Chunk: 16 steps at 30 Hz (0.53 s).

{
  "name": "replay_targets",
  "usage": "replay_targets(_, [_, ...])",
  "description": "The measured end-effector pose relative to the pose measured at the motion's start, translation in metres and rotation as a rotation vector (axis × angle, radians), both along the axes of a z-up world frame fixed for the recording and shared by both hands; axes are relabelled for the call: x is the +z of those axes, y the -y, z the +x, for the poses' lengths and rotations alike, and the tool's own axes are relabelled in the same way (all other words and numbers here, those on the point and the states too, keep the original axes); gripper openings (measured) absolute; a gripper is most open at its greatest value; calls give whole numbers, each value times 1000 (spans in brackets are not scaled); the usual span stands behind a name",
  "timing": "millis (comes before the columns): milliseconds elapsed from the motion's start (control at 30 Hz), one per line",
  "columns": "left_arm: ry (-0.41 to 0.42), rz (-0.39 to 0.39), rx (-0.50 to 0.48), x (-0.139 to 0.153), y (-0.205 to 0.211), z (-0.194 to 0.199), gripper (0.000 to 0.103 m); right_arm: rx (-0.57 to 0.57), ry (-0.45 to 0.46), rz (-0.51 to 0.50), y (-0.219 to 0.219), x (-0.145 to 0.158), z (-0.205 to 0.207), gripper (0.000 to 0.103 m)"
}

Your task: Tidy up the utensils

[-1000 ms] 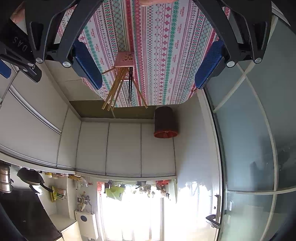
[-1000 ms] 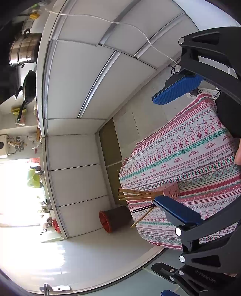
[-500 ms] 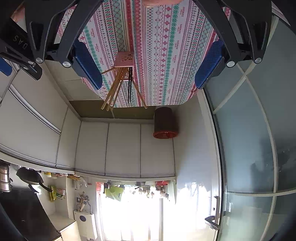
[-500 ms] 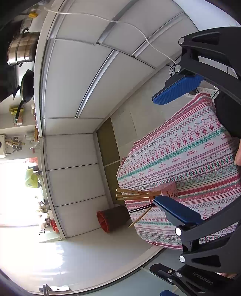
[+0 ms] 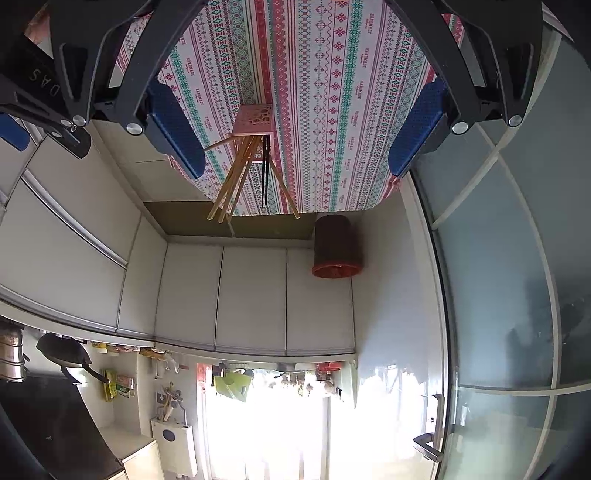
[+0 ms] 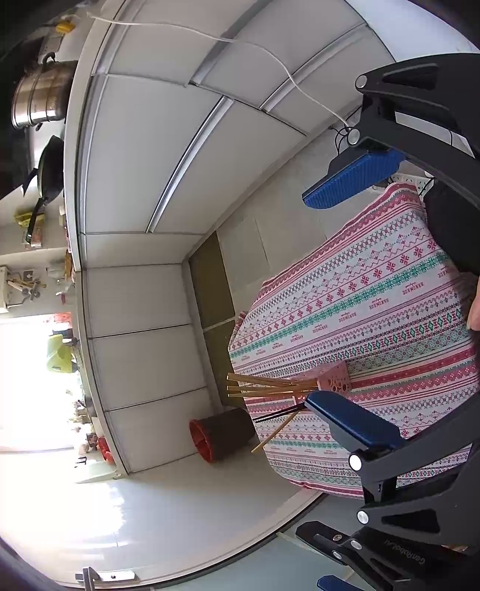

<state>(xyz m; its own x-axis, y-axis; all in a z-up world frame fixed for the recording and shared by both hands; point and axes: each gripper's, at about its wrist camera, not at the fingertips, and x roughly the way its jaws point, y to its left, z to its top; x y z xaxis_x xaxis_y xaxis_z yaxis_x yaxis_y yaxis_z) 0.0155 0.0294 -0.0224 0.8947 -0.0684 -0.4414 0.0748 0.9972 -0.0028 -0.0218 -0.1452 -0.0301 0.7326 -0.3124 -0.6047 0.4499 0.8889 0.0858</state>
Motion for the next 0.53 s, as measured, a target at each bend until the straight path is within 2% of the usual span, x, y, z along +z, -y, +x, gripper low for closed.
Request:
replay_targets(200, [12,25,-5,-2,3,1,90,1,-2,2,0,-2,0,96])
replay_targets(300, [5,18,-9,-3,3,1,96,0,0,2,0,-2,0,96])
replay_targets(533, [-12,20,5,-2,4,0,96,-8,1,3,2,-3,-1,96])
